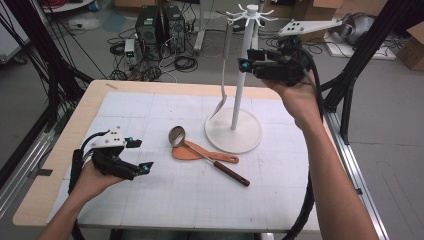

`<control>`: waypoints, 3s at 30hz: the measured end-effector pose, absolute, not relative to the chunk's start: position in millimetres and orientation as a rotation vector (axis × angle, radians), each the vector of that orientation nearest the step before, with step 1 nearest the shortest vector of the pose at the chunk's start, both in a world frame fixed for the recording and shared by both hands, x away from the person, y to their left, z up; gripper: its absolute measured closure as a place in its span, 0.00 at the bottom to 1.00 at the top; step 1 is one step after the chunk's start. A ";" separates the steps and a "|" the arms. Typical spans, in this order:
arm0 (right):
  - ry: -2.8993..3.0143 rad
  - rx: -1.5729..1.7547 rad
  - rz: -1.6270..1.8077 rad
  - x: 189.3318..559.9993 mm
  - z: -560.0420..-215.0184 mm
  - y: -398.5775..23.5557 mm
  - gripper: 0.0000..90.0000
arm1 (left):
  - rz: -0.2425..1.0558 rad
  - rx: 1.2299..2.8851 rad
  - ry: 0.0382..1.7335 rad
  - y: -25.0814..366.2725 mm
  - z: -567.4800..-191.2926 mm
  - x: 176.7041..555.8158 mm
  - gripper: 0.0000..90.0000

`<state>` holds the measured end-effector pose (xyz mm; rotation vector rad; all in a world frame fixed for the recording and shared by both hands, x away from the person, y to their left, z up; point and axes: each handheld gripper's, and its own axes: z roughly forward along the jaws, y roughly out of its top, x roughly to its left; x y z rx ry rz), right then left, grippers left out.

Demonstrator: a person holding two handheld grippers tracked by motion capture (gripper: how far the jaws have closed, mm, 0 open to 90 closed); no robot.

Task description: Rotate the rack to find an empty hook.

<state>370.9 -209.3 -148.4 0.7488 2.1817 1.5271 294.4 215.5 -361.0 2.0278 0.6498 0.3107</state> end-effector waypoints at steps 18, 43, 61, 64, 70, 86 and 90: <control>2.222 0.812 1.515 362.5 -200.3 -218.9 0.39 | 0.308 2.040 0.647 214.2 -361.8 294.3 0.16; 2.316 0.833 1.473 350.9 -267.5 -219.8 0.30 | 0.310 2.045 0.647 215.3 -362.4 295.0 0.16; 2.371 0.855 1.434 341.5 -304.8 -215.2 0.27 | 0.310 2.038 0.648 216.4 -362.0 294.2 0.16; 2.374 0.869 1.432 340.5 -307.7 -216.1 0.27 | 0.307 2.039 0.649 216.6 -362.3 295.1 0.16; 2.371 0.873 1.435 341.1 -308.0 -217.5 0.27 | 0.306 2.041 0.647 216.0 -362.4 294.4 0.16; 2.404 0.869 1.379 337.5 -330.0 -216.9 0.24 | 0.312 2.043 0.651 216.3 -362.8 295.8 0.16; 2.424 0.877 1.363 334.8 -341.7 -215.9 0.24 | 0.312 2.050 0.651 215.9 -363.0 295.6 0.16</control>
